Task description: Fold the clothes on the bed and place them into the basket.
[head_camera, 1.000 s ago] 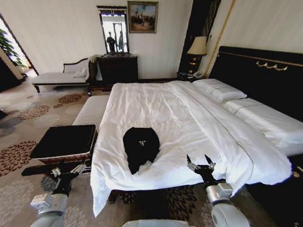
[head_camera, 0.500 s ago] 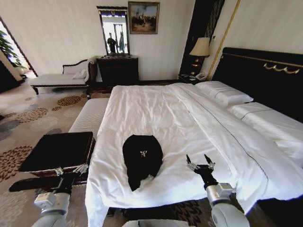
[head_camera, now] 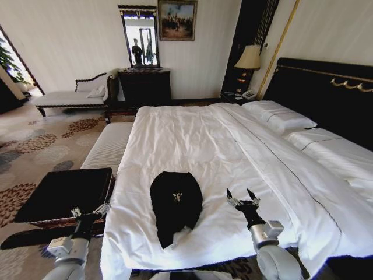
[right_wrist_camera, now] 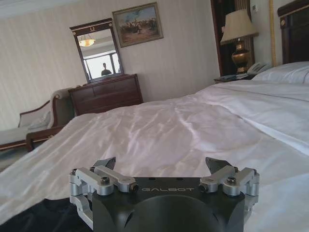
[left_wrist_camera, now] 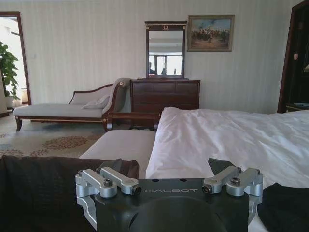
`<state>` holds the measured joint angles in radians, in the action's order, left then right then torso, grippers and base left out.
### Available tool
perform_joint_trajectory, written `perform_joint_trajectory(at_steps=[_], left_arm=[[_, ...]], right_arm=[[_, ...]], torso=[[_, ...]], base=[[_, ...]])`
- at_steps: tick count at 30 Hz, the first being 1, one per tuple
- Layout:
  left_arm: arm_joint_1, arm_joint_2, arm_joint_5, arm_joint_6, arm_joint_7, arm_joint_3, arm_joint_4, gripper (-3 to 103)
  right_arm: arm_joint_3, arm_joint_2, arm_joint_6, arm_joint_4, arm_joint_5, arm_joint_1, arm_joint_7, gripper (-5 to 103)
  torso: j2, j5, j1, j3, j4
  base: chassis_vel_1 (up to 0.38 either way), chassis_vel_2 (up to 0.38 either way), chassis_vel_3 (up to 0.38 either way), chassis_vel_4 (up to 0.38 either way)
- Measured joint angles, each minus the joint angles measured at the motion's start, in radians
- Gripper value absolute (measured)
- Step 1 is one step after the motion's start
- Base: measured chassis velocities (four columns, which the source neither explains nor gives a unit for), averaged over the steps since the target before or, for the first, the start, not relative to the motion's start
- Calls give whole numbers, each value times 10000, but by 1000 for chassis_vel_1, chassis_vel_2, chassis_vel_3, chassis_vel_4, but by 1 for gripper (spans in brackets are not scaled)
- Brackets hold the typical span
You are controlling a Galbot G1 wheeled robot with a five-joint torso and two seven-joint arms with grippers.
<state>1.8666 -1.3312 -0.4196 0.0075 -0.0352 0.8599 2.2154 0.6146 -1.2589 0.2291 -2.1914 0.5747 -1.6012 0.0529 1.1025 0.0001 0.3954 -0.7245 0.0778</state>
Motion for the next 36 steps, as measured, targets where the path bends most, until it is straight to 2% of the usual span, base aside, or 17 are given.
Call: perform_joint_trajectory(at_steps=[2, 3, 4, 6, 9, 10, 13, 19, 26, 28, 31, 34, 35, 36], left_arm=[[18, -35, -19, 19, 19, -134, 20, 100], [27, -64, -40, 36, 29, -189, 30, 100], [27, -64, -40, 36, 29, -189, 30, 100], [60, -129, -32, 64, 31, -347, 34, 100], [129, -132, 50, 64, 28, -408, 42, 100], [140, -130, 64, 65, 28, -413, 50, 100], [208, -130, 211, 83, -9, -395, 202, 100], [319, -315, 380, 71, -28, -352, 285, 100], [322, -419, 406, 46, -31, -338, 184, 100], [295, -422, 427, 50, -47, -360, 182, 100], [255, -397, 429, 58, -60, -373, 182, 100], [222, -364, 365, 78, -84, -369, 152, 100], [222, -364, 365, 78, -84, -369, 152, 100], [222, -351, 352, 79, -86, -352, 114, 100]], right_arm=[[-298, 757, 1400, 229, 2049, 1016, 354, 100], [-426, 1051, 1821, 390, 2812, 1372, 468, 100], [-426, 1051, 1821, 390, 2812, 1372, 468, 100], [-907, 1875, 2635, 1170, 4306, 2434, 624, 100], [-1477, 2246, 2956, 2028, 5044, 3480, 637, 100], [-1566, 2271, 2997, 2154, 5154, 3635, 641, 100], [-2805, 2096, 3378, 3752, 6292, 5488, 720, 100], [-3593, 1441, 3460, 5345, 6344, 6332, 522, 100], [-3729, 1140, 3394, 6273, 6119, 6562, 321, 102], [-3731, 1091, 3381, 6483, 6010, 6552, 202, 99], [-3766, 1085, 3324, 6623, 5933, 6520, 48, 98], [-3793, 895, 3286, 6854, 5943, 6531, -51, 84], [-3793, 895, 3286, 6854, 5943, 6531, -51, 84], [-3824, 823, 3280, 6880, 5894, 6535, -86, 78]], torso=[[-2, -3, 5, -3, -2], [-3, 0, 8, -4, -1], [-3, 0, 8, -4, -1], [-4, -1, 11, -6, -2], [-4, 0, 10, -5, 1], [-4, 1, 10, -5, 2], [-4, -2, 8, -4, -3], [-5, -1, 10, -5, 0], [-4, -1, 6, -3, 2], [-4, -2, 7, -3, 0], [-4, -3, 7, -4, 2], [-4, 0, 6, -3, 2], [-4, 0, 6, -3, 2], [-4, 0, 6, -3, 0]], base=[[0, 0, 0, 0], [0, 0, 0, 0], [0, 0, 0, 0], [0, 0, 0, 0], [0, 0, 0, 0], [0, 0, 0, 0], [0, 0, 0, 0], [0, 0, 0, 0], [0, 0, 0, 0], [0, 0, 0, 0], [0, 0, 0, 0], [0, 0, 0, 0], [0, 0, 0, 0], [0, 0, 0, 0]])
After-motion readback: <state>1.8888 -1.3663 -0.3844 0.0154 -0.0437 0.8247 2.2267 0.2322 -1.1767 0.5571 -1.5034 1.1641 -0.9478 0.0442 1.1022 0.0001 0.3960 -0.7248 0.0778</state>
